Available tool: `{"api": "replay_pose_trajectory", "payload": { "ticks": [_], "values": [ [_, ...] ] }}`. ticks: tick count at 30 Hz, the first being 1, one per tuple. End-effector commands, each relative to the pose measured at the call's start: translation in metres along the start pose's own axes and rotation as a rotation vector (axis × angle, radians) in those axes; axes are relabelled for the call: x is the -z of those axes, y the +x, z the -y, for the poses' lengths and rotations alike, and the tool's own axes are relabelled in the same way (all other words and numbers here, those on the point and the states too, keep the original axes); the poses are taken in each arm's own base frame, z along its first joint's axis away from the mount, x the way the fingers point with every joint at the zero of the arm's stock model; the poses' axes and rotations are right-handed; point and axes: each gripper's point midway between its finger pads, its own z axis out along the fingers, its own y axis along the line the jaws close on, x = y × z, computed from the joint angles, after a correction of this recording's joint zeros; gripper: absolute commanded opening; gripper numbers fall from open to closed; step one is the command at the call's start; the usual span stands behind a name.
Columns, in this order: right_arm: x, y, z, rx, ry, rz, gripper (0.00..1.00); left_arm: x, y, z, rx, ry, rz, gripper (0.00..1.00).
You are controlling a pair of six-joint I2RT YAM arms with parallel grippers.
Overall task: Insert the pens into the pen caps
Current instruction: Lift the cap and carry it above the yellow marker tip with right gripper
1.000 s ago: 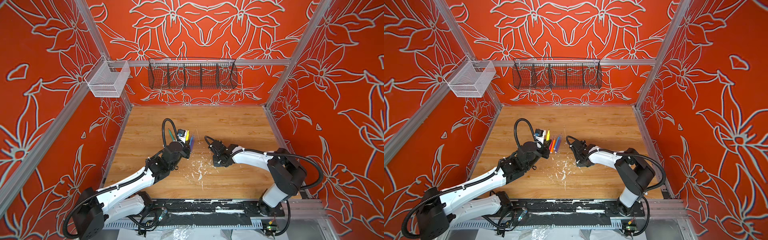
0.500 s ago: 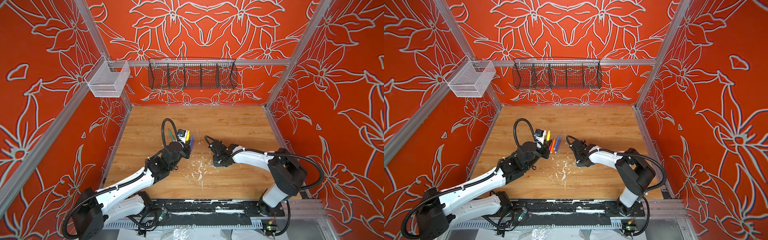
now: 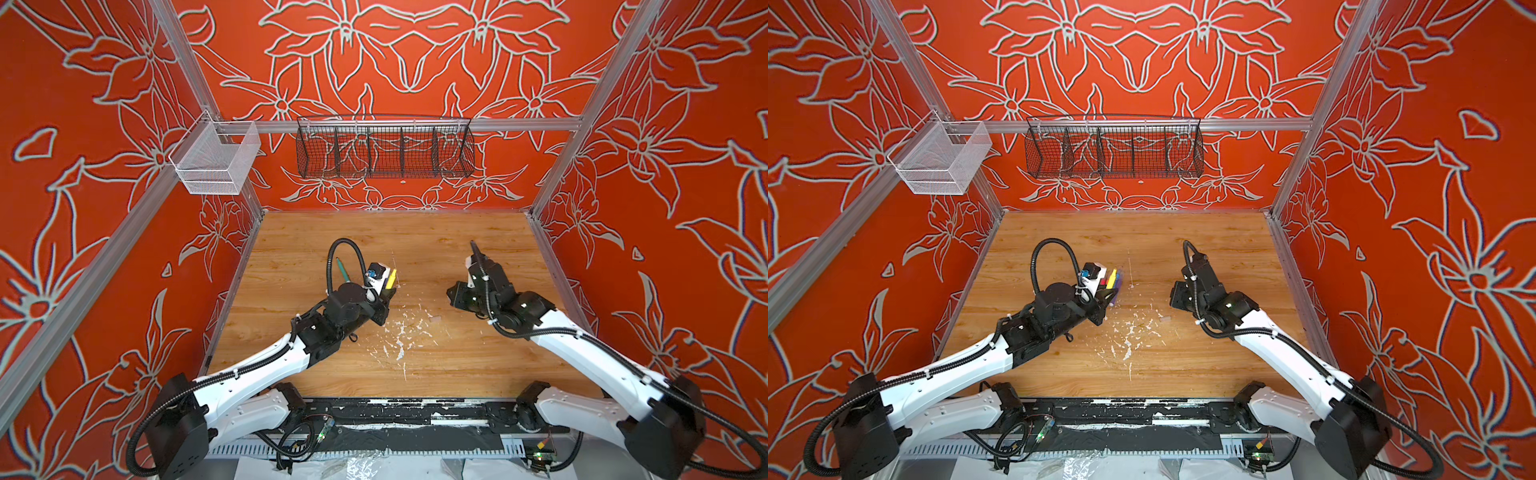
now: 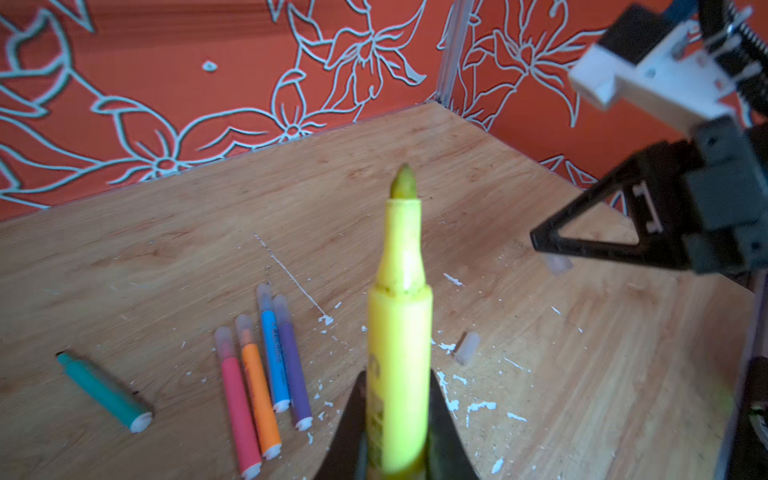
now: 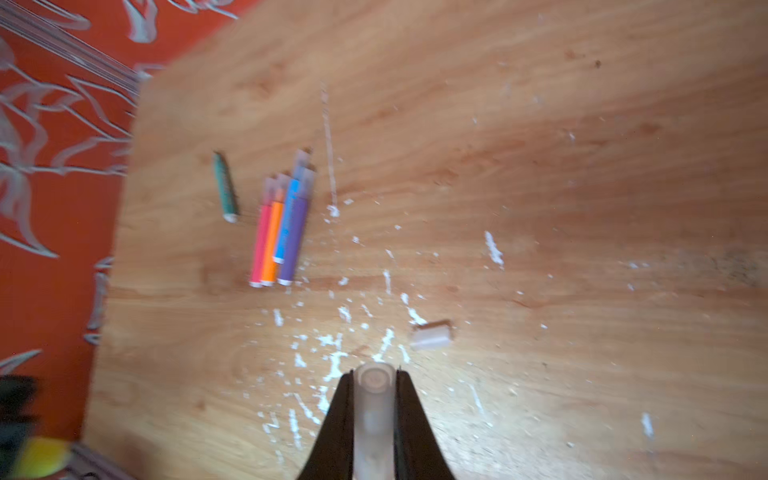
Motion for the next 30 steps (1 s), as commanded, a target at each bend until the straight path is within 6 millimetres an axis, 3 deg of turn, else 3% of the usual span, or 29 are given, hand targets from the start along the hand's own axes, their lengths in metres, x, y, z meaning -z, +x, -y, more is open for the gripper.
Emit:
{"api": "replay_pose_trajectory", "payload": {
  "ticks": [1,7,18,23,30],
  "values": [
    [0.002,-0.012,-0.029,-0.172,-0.214,0.041,0.00,-0.006,-0.012,0.031,-0.027,0.154,0.008,0.00],
    [0.004,-0.037,-0.055,-0.216,-0.442,0.181,0.00,-0.019,-0.004,0.059,-0.042,0.245,-0.064,0.00],
    [0.039,-0.055,-0.037,-0.233,-0.585,0.442,0.00,-0.026,0.000,0.079,0.010,0.319,-0.080,0.00],
    [0.060,-0.056,-0.056,-0.148,-0.696,0.465,0.00,-0.025,0.000,0.078,0.006,0.315,-0.079,0.00],
    [0.065,-0.052,-0.081,-0.076,-0.828,0.437,0.00,-0.028,0.003,0.082,0.006,0.339,-0.097,0.00]
  ]
}}
